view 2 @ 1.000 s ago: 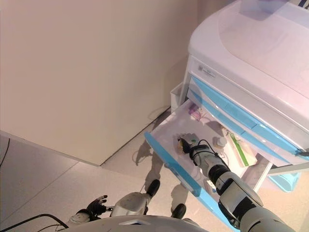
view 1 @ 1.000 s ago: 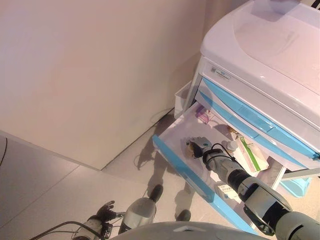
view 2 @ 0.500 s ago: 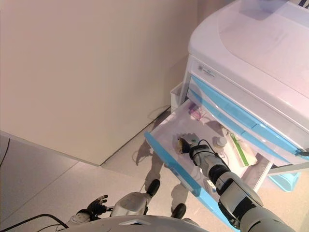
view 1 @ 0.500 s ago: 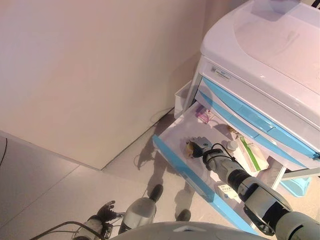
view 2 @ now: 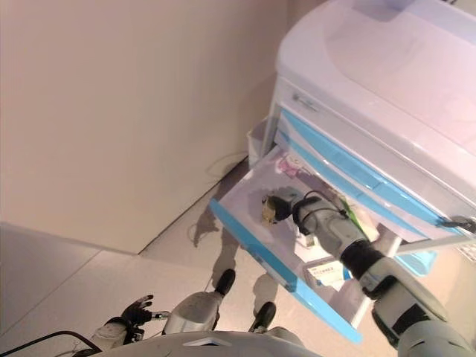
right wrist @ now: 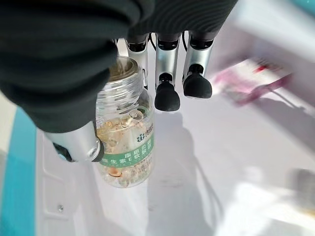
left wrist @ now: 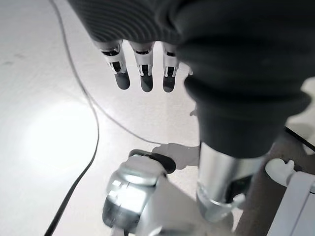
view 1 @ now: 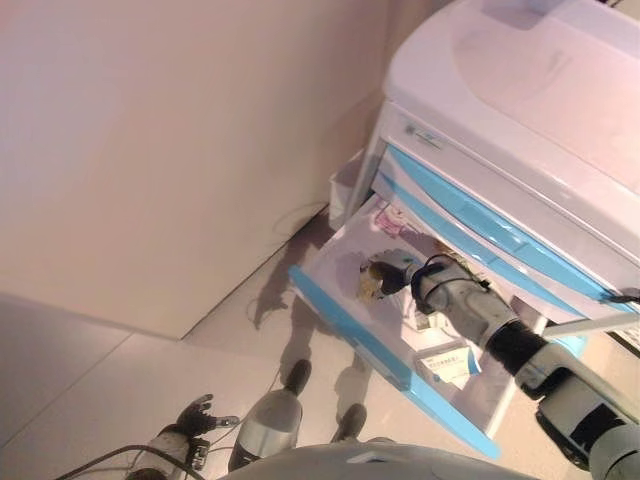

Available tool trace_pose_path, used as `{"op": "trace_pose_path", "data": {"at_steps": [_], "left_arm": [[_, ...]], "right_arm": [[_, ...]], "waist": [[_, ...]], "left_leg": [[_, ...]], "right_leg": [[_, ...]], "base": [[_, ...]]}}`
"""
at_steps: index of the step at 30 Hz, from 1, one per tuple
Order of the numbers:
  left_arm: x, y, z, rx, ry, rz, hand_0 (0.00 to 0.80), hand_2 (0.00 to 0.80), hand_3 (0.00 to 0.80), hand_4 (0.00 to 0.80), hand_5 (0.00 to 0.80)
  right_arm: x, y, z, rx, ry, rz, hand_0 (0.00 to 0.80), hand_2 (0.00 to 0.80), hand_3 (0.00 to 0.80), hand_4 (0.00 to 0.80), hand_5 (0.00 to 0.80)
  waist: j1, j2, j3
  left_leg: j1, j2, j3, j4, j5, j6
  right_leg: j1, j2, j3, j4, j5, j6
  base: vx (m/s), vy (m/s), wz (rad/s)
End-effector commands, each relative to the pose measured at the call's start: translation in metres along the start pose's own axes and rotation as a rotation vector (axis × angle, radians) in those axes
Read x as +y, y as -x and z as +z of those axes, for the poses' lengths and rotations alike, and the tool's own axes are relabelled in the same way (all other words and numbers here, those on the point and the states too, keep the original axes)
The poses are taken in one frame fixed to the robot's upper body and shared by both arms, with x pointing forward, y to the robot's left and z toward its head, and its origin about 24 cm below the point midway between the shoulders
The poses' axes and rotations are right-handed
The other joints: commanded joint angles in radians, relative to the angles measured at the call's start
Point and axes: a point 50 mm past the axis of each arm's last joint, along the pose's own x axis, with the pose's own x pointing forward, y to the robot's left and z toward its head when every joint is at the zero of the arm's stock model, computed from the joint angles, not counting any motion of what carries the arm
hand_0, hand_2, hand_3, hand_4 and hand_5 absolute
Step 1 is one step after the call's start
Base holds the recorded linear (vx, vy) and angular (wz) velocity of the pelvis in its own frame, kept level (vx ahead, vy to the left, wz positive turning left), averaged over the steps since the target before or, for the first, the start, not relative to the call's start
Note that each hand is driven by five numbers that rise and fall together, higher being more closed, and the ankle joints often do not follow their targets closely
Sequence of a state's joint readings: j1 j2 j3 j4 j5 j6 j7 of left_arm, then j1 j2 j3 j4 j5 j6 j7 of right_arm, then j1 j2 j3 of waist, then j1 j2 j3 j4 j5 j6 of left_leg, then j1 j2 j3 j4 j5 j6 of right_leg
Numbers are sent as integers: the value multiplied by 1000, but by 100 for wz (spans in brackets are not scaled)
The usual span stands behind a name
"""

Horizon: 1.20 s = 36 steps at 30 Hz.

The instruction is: Open the drawer and pick up the medicine

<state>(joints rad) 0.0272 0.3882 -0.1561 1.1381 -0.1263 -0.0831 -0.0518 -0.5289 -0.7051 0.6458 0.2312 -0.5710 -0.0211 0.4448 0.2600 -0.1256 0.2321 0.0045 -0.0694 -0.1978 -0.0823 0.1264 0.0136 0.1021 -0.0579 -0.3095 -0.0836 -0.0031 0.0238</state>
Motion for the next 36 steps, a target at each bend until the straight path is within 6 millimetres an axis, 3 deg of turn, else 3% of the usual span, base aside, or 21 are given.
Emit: {"op": "trace_pose_path", "data": {"at_steps": [1, 7, 9, 14, 18, 26, 30, 31, 36], "left_arm": [[8, 3, -15, 66, -19, 18, 0, 0, 0, 0, 0], [9, 5, -22, 78, -13, 25, 0, 0, 0, 0, 0], [7, 5, -23, 81, -12, 22, 0, 0, 0, 0, 0], [0, 6, -28, 93, -32, 0, 0, 0, 0, 0, 0], [-3, 6, -31, 97, -40, -14, 0, 0, 0, 0, 0], [-8, 9, -42, 137, -60, -34, 0, 0, 0, 0, 0], [-8, 10, -44, 146, -65, -37, 0, 0, 0, 0, 0], [-8, 10, -44, 155, -78, -39, 0, 0, 0, 0, 0], [-8, 9, -42, 152, -86, -42, 0, 0, 0, 0, 0]], "right_arm": [[-40, 28, -9, -58, -49, 36, 800, 800, 800, 800, 800], [-106, 80, -2, -238, -196, -102, 800, 800, 800, 800, 800], [-119, 89, 1, -288, -241, -146, 800, 800, 800, 800, 800], [-164, 118, -2, -450, -408, -468, 800, 800, 800, 800, 800], [-178, 134, -16, -478, -492, -635, 800, 800, 800, 800, 800], [-204, 173, -69, -366, -673, -954, 800, 800, 800, 800, 800], [-210, 177, -81, -322, -707, -995, 800, 800, 800, 800, 800], [-217, 181, -93, -249, -745, -1046, 800, 800, 800, 800, 800], [-231, 188, -109, -80, -733, -1120, 800, 800, 800, 800, 800]], "waist": [[-43, -12, -72], [-96, -24, -112], [-105, -23, -120], [-128, -11, -150], [-135, -2, -160], [-127, 8, -171], [-119, 10, -168], [-104, 8, -164], [-83, 10, -156]], "left_leg": [[11, 3, 17, 19, -113, -7], [39, 16, 68, 6, -120, -10], [45, 18, 79, 5, -123, -10], [63, 20, 105, 5, -132, -12], [70, 21, 114, 6, -138, -13], [78, 19, 115, 9, -144, -17], [80, 18, 110, 9, -145, -18], [80, 17, 101, 11, -144, -20], [80, 14, 83, 12, -142, -23]], "right_leg": [[-20, -9, 27, 104, -33, 36], [-18, 0, 74, 96, -23, 40], [-16, 2, 85, 94, -21, 39], [-5, 4, 105, 86, -21, 37], [-2, 4, 107, 87, -25, 36], [10, 5, 90, 79, -30, 33], [15, 6, 82, 76, -32, 31], [20, 6, 72, 73, -34, 27], [29, 6, 54, 69, -38, 24]], "base": [[20, -3, -19], [5, 10, -31], [12, 23, -24], [22, 20, -16], [9, 3, -2], [0, 0, 0], [3, -3, 1], [0, 0, 0], [12, -9, 14]]}}
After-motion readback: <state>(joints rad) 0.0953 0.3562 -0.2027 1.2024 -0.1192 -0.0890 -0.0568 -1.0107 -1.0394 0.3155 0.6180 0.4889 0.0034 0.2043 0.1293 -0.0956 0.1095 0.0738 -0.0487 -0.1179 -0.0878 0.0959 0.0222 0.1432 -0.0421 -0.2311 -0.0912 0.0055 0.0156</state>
